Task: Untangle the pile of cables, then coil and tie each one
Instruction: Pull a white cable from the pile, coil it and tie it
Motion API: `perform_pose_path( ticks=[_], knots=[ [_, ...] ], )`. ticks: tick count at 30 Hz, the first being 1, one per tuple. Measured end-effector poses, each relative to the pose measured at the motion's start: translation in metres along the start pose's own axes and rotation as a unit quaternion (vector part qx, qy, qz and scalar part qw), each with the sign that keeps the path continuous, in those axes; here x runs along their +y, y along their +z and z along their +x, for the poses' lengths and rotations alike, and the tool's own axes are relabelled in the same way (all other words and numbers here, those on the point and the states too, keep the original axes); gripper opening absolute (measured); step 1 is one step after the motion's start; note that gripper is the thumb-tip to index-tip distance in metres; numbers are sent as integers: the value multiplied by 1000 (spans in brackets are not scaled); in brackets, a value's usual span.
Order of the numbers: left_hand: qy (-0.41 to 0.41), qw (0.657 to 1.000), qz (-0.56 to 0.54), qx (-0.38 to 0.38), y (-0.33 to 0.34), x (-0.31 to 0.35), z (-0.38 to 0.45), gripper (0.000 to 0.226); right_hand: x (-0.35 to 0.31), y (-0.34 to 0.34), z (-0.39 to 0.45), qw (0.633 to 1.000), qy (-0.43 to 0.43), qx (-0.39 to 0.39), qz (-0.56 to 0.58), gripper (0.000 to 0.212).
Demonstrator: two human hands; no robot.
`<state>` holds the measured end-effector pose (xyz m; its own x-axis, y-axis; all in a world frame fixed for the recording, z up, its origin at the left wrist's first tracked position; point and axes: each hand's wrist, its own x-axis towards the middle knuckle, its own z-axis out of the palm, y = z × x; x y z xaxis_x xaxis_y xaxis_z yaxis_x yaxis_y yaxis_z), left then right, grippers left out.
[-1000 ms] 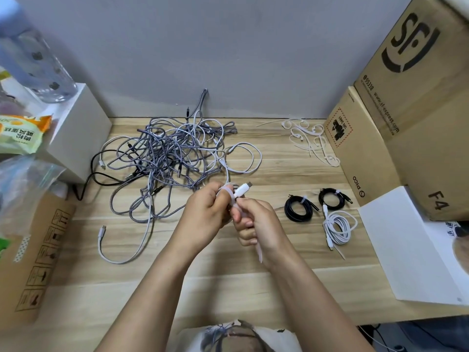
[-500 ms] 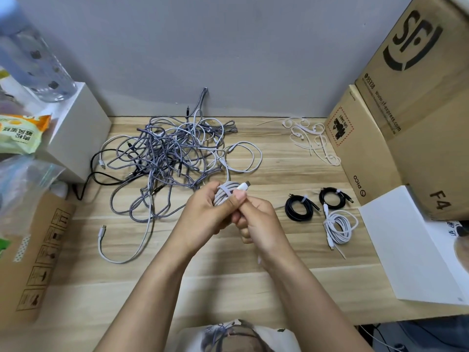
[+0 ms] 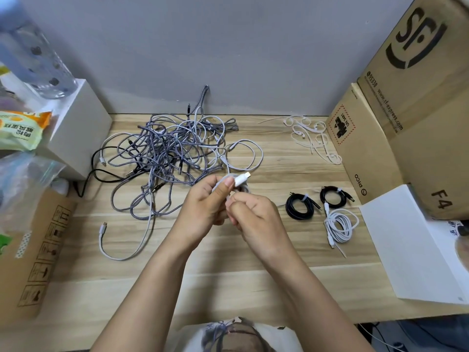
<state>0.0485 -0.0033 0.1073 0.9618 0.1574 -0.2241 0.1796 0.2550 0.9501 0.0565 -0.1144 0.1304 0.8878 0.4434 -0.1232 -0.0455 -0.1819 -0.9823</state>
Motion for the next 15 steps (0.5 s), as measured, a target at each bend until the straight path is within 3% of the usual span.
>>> perform_pose_path(
  ticks=[5,8,15],
  knots=[
    [34,998,25,44,2,-1,4,31,-1,-2,0,999,-13,-14,51,30],
    [50,995,47,67,-2,-3,5,34,-1,-4,0,996,-67,-18,64,33],
    [93,984,130,78,-8,-12,3,27,-8,-17,-2,969,-105,-81,207,25]
  ],
)
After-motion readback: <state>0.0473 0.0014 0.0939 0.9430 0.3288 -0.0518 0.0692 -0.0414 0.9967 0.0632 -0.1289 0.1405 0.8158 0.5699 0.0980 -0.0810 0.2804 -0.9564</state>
